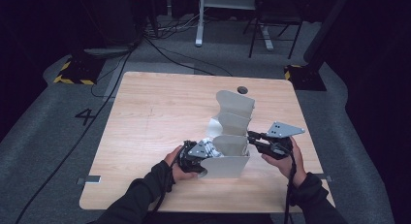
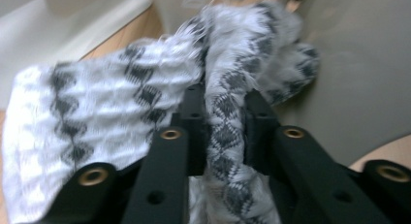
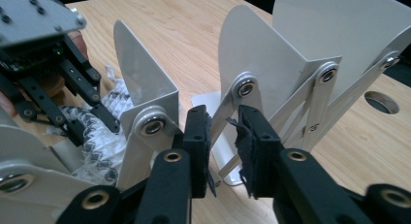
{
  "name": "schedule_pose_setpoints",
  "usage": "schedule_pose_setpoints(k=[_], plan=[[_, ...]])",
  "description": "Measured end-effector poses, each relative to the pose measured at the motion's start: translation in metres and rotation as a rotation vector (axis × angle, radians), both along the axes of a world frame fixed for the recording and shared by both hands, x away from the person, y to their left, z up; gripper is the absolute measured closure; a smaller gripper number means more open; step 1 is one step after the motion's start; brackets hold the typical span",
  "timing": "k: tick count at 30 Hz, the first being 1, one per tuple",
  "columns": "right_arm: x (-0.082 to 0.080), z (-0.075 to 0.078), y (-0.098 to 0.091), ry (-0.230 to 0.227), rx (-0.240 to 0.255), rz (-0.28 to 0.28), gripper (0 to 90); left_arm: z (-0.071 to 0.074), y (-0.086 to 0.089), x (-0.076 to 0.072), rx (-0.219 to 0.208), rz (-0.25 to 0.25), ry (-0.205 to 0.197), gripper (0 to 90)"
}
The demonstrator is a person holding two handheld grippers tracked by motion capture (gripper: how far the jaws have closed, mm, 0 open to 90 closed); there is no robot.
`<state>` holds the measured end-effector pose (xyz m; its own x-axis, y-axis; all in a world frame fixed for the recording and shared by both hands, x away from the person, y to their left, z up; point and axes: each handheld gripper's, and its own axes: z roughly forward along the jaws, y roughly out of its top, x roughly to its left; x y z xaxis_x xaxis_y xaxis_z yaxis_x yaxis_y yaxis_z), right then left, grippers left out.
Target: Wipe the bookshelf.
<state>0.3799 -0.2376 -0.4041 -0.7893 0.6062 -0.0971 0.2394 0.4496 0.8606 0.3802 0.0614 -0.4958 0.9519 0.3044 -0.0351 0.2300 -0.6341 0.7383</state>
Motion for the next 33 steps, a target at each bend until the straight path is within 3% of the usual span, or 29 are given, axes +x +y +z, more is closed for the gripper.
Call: schedule_pose_setpoints(k=[3, 4, 9, 14, 17, 22, 24, 25, 33], plan=[[-0.002, 0.002, 0.000, -0.009, 0.007, -0.007, 70.7, -0.001, 0.001, 0.001, 0.020, 0.003, 0.034, 63.7], [-0.002, 0.003, 0.000, -0.013, 0.012, -0.012, 69.0, 0.000, 0.002, 0.000, 0.019, 0.027, 0.044, 58.9], [-0.005, 0.009, -0.001, -0.026, 0.031, -0.035, 65.0, 0.000, 0.006, 0.000, 0.048, 0.092, 0.029, 37.3], [-0.006, 0.015, 0.002, -0.045, 0.021, -0.058, 62.8, -0.004, 0.010, 0.003, 0.023, 0.121, 0.036, 35.5], [-0.004, 0.016, 0.005, -0.039, 0.017, -0.065, 61.9, -0.004, 0.012, 0.003, 0.027, 0.117, 0.009, 39.8], [-0.002, 0.017, 0.010, -0.045, -0.010, -0.081, 66.1, -0.005, 0.019, 0.007, 0.003, 0.149, 0.006, 60.9], [0.002, 0.012, 0.013, -0.013, -0.041, -0.086, 65.5, -0.004, 0.019, 0.007, 0.013, 0.145, -0.003, 69.3], [0.004, 0.010, 0.014, -0.002, -0.031, -0.085, 64.5, -0.004, 0.019, 0.007, 0.013, 0.145, -0.003, 72.2], [0.009, 0.006, 0.015, 0.012, -0.006, -0.083, 64.4, -0.001, 0.020, 0.001, 0.010, 0.099, 0.008, 78.5]])
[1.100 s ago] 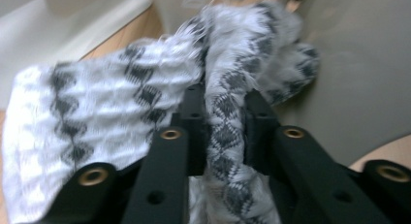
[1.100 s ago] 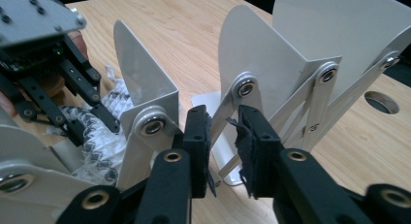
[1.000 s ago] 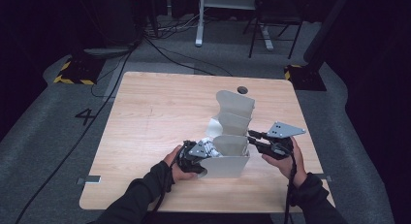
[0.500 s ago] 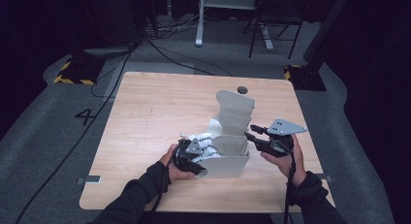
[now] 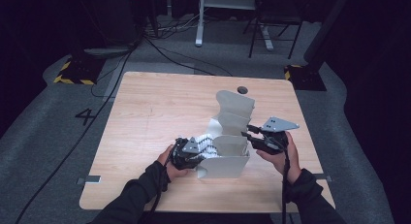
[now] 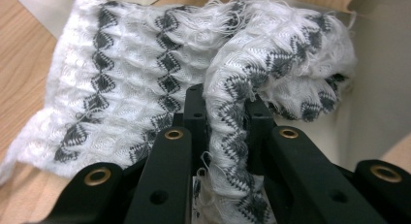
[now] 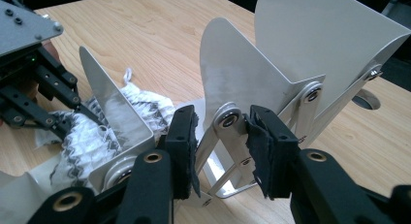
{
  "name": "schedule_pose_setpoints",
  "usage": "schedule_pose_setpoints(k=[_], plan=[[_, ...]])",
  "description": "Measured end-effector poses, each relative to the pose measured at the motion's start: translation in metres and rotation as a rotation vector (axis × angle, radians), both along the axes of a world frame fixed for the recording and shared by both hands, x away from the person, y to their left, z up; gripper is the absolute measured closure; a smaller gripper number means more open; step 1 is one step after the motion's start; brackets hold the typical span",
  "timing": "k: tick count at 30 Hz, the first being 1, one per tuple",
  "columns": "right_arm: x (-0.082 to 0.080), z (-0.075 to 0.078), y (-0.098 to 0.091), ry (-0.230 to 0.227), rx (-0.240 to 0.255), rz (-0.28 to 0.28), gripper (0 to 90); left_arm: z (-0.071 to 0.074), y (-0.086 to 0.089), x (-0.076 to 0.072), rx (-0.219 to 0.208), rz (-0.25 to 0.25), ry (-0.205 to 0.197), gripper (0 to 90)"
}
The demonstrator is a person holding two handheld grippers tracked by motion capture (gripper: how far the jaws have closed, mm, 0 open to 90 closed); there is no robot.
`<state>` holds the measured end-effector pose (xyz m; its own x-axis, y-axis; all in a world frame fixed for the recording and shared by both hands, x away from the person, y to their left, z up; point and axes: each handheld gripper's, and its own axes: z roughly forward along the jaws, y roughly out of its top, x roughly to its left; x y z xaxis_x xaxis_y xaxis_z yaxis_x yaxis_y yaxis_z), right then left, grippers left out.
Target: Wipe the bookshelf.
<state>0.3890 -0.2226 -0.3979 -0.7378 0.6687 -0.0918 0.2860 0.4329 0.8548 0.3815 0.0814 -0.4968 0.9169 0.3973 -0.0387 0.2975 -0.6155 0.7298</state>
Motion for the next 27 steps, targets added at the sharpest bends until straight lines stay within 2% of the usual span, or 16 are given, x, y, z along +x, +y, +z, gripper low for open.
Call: schedule_pose_setpoints(k=[2, 5, 8, 10, 15, 17, 19, 23, 27], plan=[[0.001, -0.001, 0.001, 0.001, 0.013, 0.007, 65.3, 0.003, -0.001, -0.004, -0.002, -0.014, -0.018, 78.8], [0.002, 0.000, 0.004, 0.006, 0.018, 0.025, 66.9, 0.021, 0.000, -0.012, -0.071, -0.053, -0.059, 79.1], [0.003, -0.001, 0.008, 0.012, 0.027, 0.050, 68.9, 0.038, 0.006, -0.014, -0.148, -0.063, -0.098, 79.3], [0.004, -0.001, 0.009, 0.020, 0.040, 0.058, 69.7, 0.045, 0.009, -0.015, -0.159, -0.070, -0.123, 79.4], [0.007, -0.002, 0.006, 0.031, 0.056, 0.079, 69.8, 0.056, 0.012, -0.014, -0.220, -0.075, -0.144, 79.5], [0.008, -0.002, 0.006, 0.031, 0.055, 0.086, 69.6, 0.064, 0.014, -0.015, -0.269, -0.094, -0.158, 79.5], [0.008, -0.002, 0.007, 0.027, 0.055, 0.094, 69.5, 0.071, 0.014, -0.018, -0.286, -0.114, -0.185, 79.5], [0.009, -0.002, 0.010, 0.025, 0.053, 0.109, 69.2, 0.084, 0.011, -0.021, -0.320, -0.139, -0.213, 79.5], [0.009, -0.001, 0.016, 0.012, 0.040, 0.121, 70.1, 0.092, 0.003, -0.018, -0.313, -0.174, -0.239, 79.5]])
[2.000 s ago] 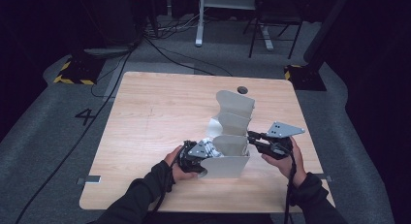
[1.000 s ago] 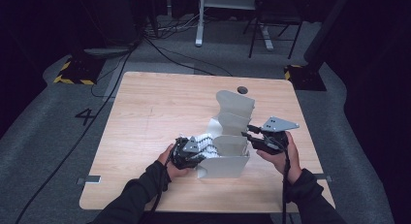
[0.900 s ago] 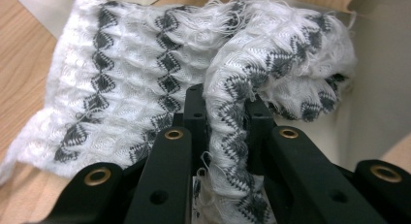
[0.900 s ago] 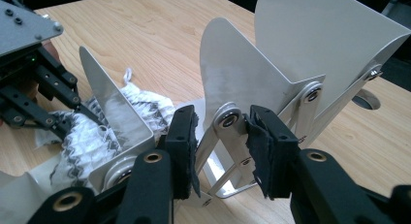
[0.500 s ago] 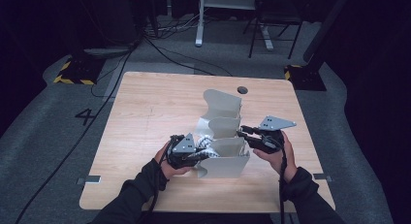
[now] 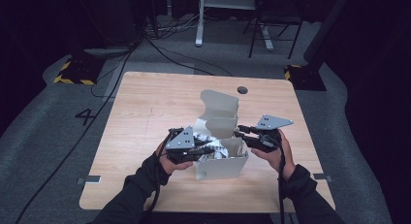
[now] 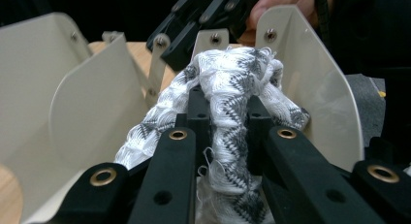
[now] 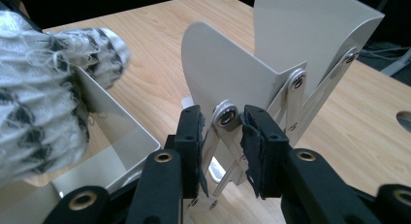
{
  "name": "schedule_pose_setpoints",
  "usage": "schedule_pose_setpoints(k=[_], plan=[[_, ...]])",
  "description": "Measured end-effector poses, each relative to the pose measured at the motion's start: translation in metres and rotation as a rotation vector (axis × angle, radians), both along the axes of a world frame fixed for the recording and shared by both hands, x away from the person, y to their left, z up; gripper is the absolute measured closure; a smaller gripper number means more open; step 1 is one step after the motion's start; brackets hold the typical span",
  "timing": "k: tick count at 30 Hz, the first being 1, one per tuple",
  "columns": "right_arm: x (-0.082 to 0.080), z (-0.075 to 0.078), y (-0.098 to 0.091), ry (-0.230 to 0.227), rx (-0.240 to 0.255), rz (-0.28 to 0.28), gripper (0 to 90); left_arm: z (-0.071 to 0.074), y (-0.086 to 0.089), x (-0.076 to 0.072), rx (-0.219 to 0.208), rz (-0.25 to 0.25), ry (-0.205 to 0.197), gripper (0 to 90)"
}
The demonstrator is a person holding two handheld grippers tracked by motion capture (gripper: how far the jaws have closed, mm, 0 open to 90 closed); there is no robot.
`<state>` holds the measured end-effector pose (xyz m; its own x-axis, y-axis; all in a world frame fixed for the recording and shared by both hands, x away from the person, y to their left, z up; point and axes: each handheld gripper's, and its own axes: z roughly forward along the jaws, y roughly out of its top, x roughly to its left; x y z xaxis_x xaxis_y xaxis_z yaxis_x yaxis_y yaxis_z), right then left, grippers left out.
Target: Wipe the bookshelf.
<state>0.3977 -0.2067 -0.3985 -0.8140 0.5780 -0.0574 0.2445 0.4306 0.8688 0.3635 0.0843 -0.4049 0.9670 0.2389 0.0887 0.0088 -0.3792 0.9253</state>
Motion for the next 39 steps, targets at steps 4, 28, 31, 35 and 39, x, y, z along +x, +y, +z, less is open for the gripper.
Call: schedule_pose_setpoints(k=[4, 28, 31, 35, 39], plan=[[0.003, 0.003, 0.006, -0.008, 0.000, 0.012, 70.9, 0.004, -0.006, 0.002, -0.008, 0.008, -0.014, 79.5], [-0.025, 0.020, -0.021, -0.066, -0.035, -0.032, 62.5, -0.072, 0.000, -0.001, 0.309, 0.028, 0.154, 79.4], [-0.034, 0.027, -0.024, -0.067, -0.016, -0.036, 60.9, -0.077, 0.005, -0.002, 0.326, 0.027, 0.164, 79.4], [-0.050, 0.034, -0.028, -0.070, -0.005, -0.026, 59.1, -0.085, 0.006, -0.006, 0.335, 0.012, 0.191, 79.3], [-0.065, 0.041, -0.030, -0.083, 0.001, -0.010, 59.8, -0.091, 0.001, -0.011, 0.340, -0.015, 0.200, 79.2]])
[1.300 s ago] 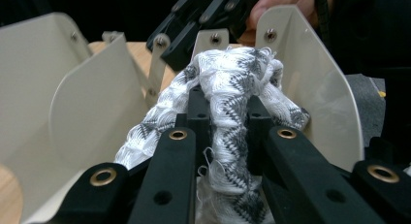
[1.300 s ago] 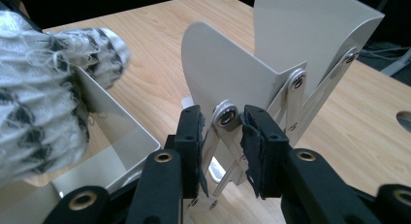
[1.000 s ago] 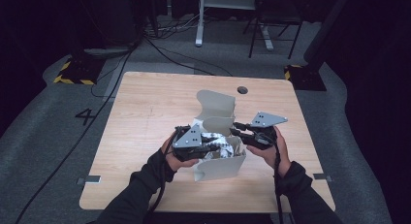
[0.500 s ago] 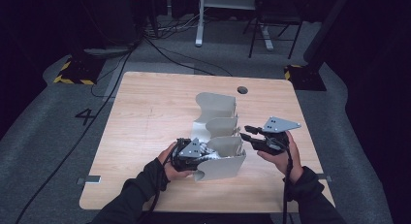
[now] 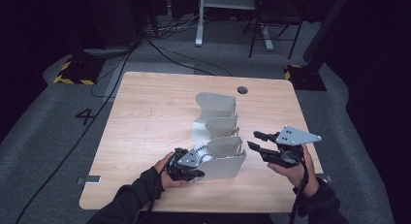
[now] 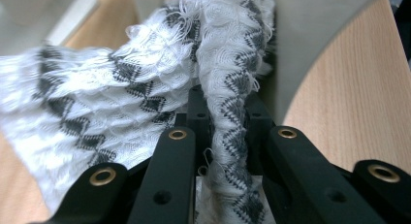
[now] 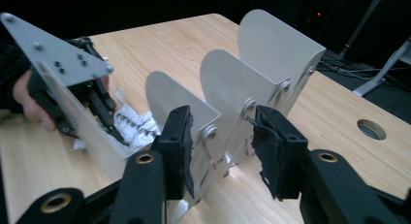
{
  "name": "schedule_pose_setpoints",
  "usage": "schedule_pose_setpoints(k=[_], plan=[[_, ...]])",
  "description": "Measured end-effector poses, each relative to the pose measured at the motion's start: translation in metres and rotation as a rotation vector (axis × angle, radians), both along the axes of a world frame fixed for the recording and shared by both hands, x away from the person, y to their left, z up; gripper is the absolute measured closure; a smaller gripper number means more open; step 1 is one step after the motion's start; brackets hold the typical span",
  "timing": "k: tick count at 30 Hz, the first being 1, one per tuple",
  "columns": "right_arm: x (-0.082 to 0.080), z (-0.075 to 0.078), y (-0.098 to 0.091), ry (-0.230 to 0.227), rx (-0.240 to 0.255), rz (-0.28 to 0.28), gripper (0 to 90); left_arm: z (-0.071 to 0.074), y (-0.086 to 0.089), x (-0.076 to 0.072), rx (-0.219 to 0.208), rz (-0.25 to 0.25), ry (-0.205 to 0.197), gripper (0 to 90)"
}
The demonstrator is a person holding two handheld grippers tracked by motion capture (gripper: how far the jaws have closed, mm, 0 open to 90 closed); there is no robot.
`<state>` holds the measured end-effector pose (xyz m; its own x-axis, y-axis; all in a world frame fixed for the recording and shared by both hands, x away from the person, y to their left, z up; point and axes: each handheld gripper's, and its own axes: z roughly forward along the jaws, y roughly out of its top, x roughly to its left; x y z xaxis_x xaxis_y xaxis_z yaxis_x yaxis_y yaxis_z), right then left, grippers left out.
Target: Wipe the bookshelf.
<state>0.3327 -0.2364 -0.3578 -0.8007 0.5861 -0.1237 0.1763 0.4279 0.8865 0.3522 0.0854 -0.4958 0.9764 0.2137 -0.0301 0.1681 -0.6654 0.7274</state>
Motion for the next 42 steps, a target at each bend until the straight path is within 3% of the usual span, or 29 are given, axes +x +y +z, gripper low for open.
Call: schedule_pose_setpoints(k=[6, 13, 18, 21, 27, 30, 33, 38, 42], plan=[[-0.010, 0.004, 0.000, 0.012, -0.014, 0.026, 61.4, -0.003, -0.010, -0.007, -0.016, -0.007, 0.012, 79.2], [-0.007, 0.002, -0.001, 0.023, -0.066, 0.008, 65.6, -0.005, -0.031, -0.021, -0.023, -0.016, -0.005, 79.3], [-0.003, 0.001, -0.004, 0.038, -0.060, -0.001, 65.3, -0.002, -0.031, -0.020, -0.023, -0.015, -0.017, 79.1], [-0.005, 0.004, -0.002, 0.019, -0.053, -0.002, 65.4, 0.004, -0.027, -0.016, -0.034, 0.009, -0.038, 78.8], [-0.001, 0.004, 0.004, 0.024, -0.052, 0.010, 61.8, 0.025, -0.029, -0.004, -0.111, 0.004, -0.100, 78.7], [0.003, 0.001, 0.004, 0.021, -0.052, -0.017, 59.2, 0.035, -0.036, 0.000, -0.146, -0.011, -0.129, 78.7], [0.007, 0.001, -0.004, 0.025, -0.017, -0.053, 57.7, 0.049, -0.042, 0.004, -0.204, -0.021, -0.162, 78.8], [0.013, -0.005, -0.012, 0.043, -0.003, -0.081, 57.0, 0.072, -0.048, 0.010, -0.300, -0.020, -0.195, 78.8], [0.017, -0.009, -0.014, 0.050, 0.000, -0.094, 56.9, 0.086, -0.057, 0.013, -0.330, -0.027, -0.214, 78.8]])
